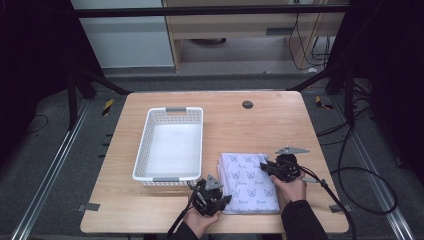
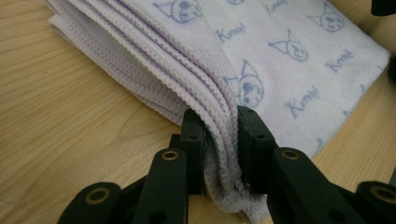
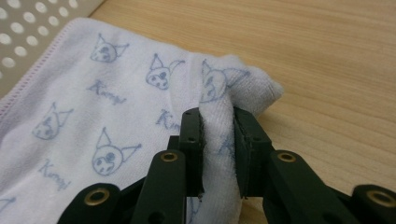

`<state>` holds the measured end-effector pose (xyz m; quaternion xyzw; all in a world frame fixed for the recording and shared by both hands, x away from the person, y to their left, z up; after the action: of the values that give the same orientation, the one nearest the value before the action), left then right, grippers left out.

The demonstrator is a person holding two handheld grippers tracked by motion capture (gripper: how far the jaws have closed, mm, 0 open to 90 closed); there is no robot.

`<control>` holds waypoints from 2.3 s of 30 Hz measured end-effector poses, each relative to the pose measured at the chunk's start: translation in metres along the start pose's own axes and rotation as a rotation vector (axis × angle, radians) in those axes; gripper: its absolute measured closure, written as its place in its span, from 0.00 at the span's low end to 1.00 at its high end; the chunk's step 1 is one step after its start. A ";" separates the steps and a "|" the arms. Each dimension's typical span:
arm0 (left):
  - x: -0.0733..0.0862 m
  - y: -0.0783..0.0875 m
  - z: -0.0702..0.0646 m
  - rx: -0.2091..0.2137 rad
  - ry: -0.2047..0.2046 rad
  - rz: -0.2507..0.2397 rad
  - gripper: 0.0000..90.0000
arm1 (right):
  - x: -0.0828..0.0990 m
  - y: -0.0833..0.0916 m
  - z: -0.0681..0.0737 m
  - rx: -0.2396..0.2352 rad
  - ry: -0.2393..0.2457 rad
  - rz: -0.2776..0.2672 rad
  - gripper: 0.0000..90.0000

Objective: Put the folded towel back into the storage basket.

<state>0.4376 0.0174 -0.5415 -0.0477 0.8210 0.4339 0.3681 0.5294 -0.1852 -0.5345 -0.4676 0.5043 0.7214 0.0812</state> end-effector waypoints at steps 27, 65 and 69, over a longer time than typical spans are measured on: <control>-0.029 0.050 -0.010 0.021 -0.058 -0.115 0.84 | -0.038 0.052 0.019 0.007 0.058 -0.172 0.85; -0.089 0.124 -0.011 -0.010 -0.123 -0.297 0.84 | -0.126 0.094 0.040 0.083 0.148 -0.361 0.85; -0.091 0.129 -0.008 -0.015 -0.117 -0.310 0.84 | -0.135 0.095 0.044 0.090 0.161 -0.368 0.85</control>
<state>0.4479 0.0692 -0.3927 -0.1510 0.7776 0.3799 0.4776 0.5220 -0.1476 -0.3681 -0.6039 0.4469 0.6315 0.1920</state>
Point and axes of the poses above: each handheld gripper's, and its own axes: y roughly backward along the jaws, x roughly out of its underside, z roughly to its left, the point moved 7 cm from there along -y, roughly forward along the jaws, and after that the axes turned 12 degrees about y, right-handed, at the moved point
